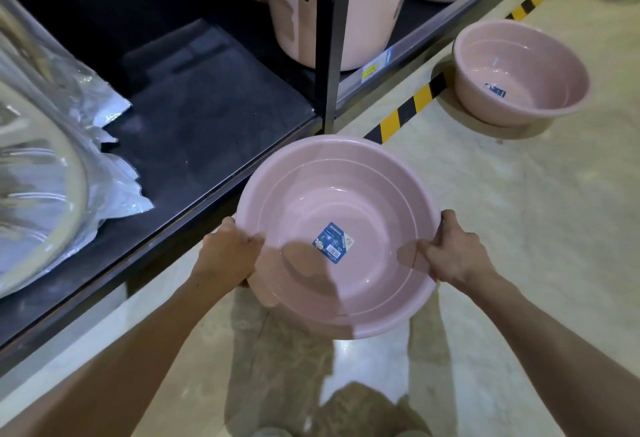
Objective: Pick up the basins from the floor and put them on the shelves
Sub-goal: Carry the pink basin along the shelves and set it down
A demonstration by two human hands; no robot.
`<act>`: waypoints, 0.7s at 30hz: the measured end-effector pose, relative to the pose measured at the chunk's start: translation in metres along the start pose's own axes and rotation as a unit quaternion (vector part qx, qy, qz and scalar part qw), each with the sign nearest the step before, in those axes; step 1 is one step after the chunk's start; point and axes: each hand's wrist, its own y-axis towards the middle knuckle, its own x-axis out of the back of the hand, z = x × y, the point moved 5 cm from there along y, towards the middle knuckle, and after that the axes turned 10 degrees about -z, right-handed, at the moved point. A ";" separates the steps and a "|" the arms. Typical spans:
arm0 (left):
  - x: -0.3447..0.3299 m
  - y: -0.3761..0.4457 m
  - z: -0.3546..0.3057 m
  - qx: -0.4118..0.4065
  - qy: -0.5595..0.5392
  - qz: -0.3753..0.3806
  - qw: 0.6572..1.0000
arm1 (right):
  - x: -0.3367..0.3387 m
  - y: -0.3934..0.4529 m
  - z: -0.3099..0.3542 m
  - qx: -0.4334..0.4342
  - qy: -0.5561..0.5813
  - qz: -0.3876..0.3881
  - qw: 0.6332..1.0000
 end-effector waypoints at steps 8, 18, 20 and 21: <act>-0.004 -0.001 0.000 -0.041 -0.018 -0.058 0.997 | -0.003 0.001 -0.002 -0.015 0.091 -0.025 0.995; -0.010 -0.008 -0.049 -0.153 -0.074 -0.051 0.984 | 0.042 0.009 -0.025 -0.032 0.110 -0.086 0.990; -0.012 -0.008 -0.067 -0.140 -0.078 -0.014 0.987 | 0.057 0.013 -0.032 -0.033 0.106 -0.100 0.989; -0.012 -0.007 -0.079 -0.133 -0.067 -0.002 0.989 | 0.066 0.015 -0.035 -0.036 0.105 -0.110 0.988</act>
